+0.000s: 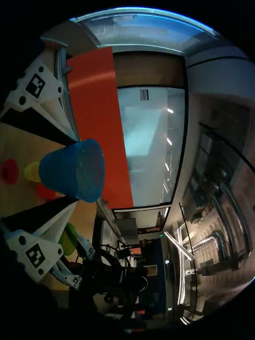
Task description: Pour water
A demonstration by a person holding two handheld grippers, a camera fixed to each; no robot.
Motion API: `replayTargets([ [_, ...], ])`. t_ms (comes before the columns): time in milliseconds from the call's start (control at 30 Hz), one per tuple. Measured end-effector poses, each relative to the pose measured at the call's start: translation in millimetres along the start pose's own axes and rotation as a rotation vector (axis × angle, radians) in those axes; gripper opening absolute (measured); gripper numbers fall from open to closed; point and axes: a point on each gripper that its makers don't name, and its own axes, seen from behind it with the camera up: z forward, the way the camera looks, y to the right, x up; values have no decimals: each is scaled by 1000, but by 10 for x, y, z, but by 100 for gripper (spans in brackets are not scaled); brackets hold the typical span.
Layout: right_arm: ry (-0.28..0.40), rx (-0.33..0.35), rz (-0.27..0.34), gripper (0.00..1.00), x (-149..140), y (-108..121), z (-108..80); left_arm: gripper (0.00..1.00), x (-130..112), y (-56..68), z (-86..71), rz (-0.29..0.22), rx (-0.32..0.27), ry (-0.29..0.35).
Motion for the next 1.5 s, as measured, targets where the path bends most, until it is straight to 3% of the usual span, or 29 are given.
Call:
replayTargets([
  [467, -24, -32, 5, 87, -48, 119, -105, 81, -264, 105, -99, -8, -27, -48],
  [1200, -54, -159, 29, 87, -225, 548, -622, 81, -819, 420, -136, -54, -92, -115],
  [1500, -80, -178, 48, 87, -329, 639, -696, 81, -1053, 523, -100, -44, -126, -173],
])
